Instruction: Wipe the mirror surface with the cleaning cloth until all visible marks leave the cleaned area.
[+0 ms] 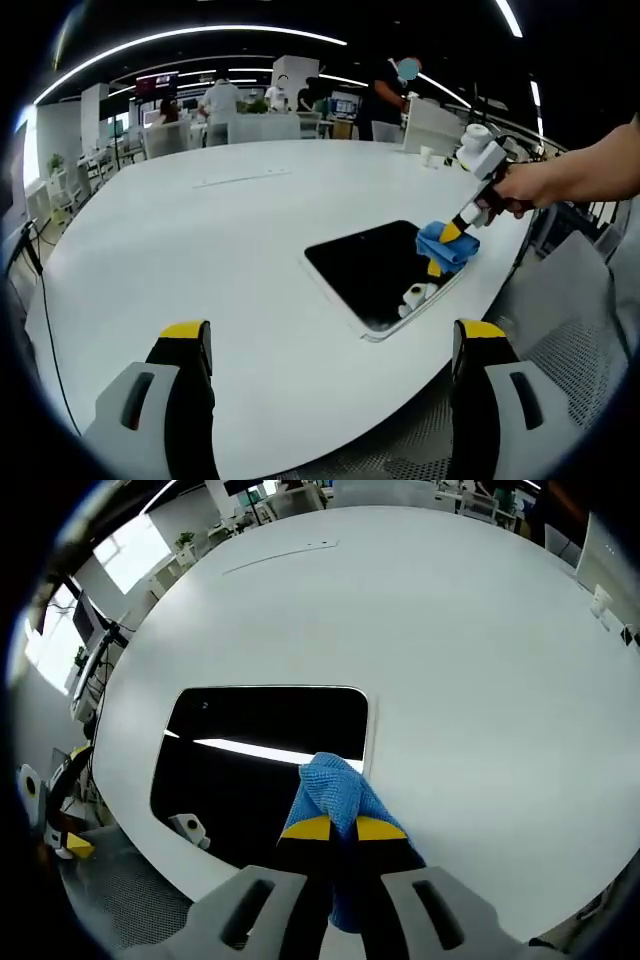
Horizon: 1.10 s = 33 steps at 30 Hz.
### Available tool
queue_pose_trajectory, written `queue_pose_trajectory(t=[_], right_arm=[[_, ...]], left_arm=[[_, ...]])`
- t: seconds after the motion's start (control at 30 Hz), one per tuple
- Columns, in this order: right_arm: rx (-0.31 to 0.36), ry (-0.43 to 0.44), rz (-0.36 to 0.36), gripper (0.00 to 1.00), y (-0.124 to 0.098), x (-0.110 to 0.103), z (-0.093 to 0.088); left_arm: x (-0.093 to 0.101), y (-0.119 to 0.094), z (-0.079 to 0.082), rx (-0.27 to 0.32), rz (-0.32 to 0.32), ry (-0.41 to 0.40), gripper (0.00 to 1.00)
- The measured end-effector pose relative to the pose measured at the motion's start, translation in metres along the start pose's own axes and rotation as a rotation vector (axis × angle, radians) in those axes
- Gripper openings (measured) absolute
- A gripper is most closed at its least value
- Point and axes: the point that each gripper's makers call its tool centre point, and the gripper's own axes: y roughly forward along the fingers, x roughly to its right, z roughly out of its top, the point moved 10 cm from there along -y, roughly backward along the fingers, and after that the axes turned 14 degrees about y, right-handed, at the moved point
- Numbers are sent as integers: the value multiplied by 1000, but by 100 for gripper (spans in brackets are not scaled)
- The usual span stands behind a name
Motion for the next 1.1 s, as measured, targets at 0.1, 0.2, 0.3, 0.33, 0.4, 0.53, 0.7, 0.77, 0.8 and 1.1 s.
queue_pose_trajectory(t=[0.1,0.2,0.3,0.33,0.4,0.53,0.7,0.77,0.8,1.1], right_arm=[[-3,7,3,0,-2,1,-4],[-7,6,9,0,-5,1,-8],[-18,29,11,0,-7,2,-11],[-18,33,12,0,-7,2,-13],[-20,40,12,0,-9,2,-16],[-34,63,11,0,-7,3,-18],[-27,54,4,0,-4,3,-16],[-27,57,2,0,-5,3,-16],[-29,65,2,0,-5,3,-16],[-28,77,4,0,-3,-4,-17]], left_arm=[[-1,0,0,0,2,-1,99],[-1,2,-2,-4,-1,1,99],[-2,3,-2,-5,-6,2,99],[-2,3,-3,-6,-6,0,99],[-2,3,-3,-4,-6,-6,99],[-2,2,-1,3,3,-8,99],[-2,2,0,7,12,-2,99],[-2,2,1,15,15,0,99],[-2,2,1,14,13,-3,99],[0,0,0,-1,0,15,99]])
